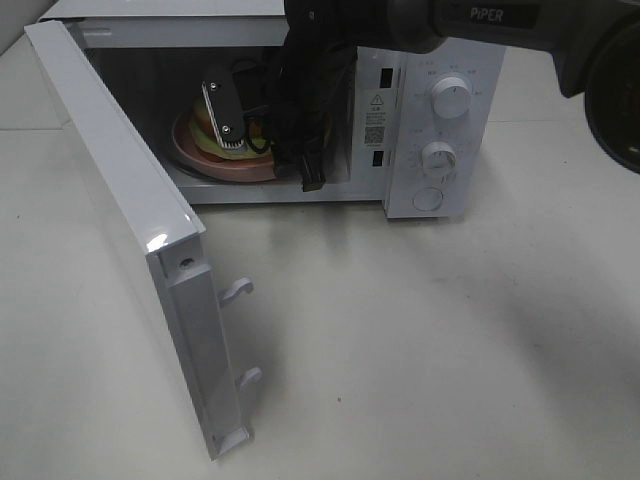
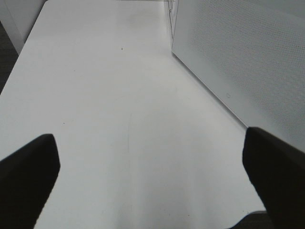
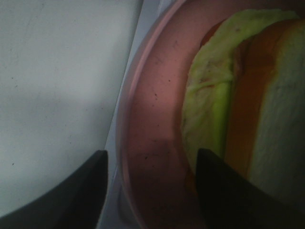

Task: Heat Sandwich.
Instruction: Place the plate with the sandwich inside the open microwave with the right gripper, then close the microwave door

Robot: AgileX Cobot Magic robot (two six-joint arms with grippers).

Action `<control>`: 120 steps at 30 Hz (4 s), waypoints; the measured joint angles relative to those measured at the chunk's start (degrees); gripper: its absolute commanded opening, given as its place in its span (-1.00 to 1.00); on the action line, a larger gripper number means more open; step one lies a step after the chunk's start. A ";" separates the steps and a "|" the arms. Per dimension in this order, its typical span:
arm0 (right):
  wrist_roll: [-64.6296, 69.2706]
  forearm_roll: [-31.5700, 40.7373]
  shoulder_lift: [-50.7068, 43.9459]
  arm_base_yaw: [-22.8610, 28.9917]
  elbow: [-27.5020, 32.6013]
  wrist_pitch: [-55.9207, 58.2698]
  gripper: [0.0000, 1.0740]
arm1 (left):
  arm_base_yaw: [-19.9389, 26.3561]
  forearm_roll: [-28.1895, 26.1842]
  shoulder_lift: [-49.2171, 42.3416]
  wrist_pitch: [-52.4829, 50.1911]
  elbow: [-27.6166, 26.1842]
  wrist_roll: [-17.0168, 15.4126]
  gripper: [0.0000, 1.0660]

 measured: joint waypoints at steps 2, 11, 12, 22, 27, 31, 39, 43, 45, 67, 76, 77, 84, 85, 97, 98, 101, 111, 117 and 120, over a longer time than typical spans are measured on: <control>1.26 -0.11 -0.06 0.00 0.00 0.00 0.26 | 0.00 0.00 0.00 0.00 0.00 0.00 0.88; 2.58 -0.17 -0.06 0.00 0.00 0.00 0.26 | 0.00 0.00 0.00 0.00 0.00 0.00 0.88; 2.98 -0.17 -0.06 0.00 0.00 0.00 0.26 | 0.00 0.00 0.00 0.00 0.00 0.00 0.88; 3.95 -0.23 -2.69 0.00 4.24 -2.23 0.26 | 0.00 0.00 0.00 0.00 0.00 0.00 0.88; 3.95 -0.29 -4.70 0.00 8.88 -4.93 0.26 | 0.00 0.00 0.00 0.00 0.00 0.00 0.88; 4.01 -0.69 -7.96 0.00 13.92 -7.96 0.26 | 0.00 0.00 0.00 0.00 0.00 0.00 0.88; 5.44 -0.92 -12.26 0.00 20.80 -11.57 0.26 | 0.00 0.00 0.00 0.00 0.00 0.00 0.88; 6.47 -0.92 -14.73 0.00 25.15 -13.46 0.26 | 0.00 0.00 0.00 0.00 0.00 0.00 0.88; 6.82 -0.92 -16.79 0.00 28.36 -14.55 0.26 | 0.00 0.00 0.00 0.00 0.00 0.00 0.88; 20.63 -2.18 -30.88 0.00 45.72 -18.39 0.46 | 0.00 0.00 0.00 0.00 0.00 0.00 0.88; 27.56 -2.18 -37.59 0.00 52.48 -18.39 0.42 | 0.00 0.00 0.00 0.00 0.00 0.00 0.88; 27.96 -2.18 -38.45 0.00 53.34 -18.39 0.42 | 0.00 0.00 0.00 0.00 0.00 0.00 0.88; 32.37 -2.18 -44.63 0.00 59.07 -18.39 0.42 | 0.00 0.00 0.00 0.00 0.00 0.00 0.88; 33.06 -2.18 -45.61 0.00 59.99 -18.39 0.42 | 0.00 0.00 0.00 0.00 0.00 0.00 0.88; 40.45 -2.18 -55.86 0.00 68.53 -18.28 0.42 | 0.00 0.00 0.00 0.00 0.00 0.00 0.88; 42.17 -2.18 -58.04 0.00 70.13 -18.22 0.42 | 0.00 0.00 0.00 0.00 0.00 0.00 0.88; 44.52 -2.18 -62.17 0.00 73.28 -17.36 0.42 | 0.00 0.00 0.00 0.00 0.00 0.00 0.88; 48.36 -2.18 -71.39 0.00 78.44 -13.52 0.42 | 0.00 0.00 0.00 0.00 0.00 0.00 0.88; 54.66 -2.18 -77.52 0.00 78.90 -8.48 0.42 | 0.00 0.00 0.00 0.00 0.00 0.00 0.88; 57.70 -2.12 -79.93 0.00 78.90 -4.47 0.42 | 0.00 0.00 0.00 0.00 0.00 0.00 0.88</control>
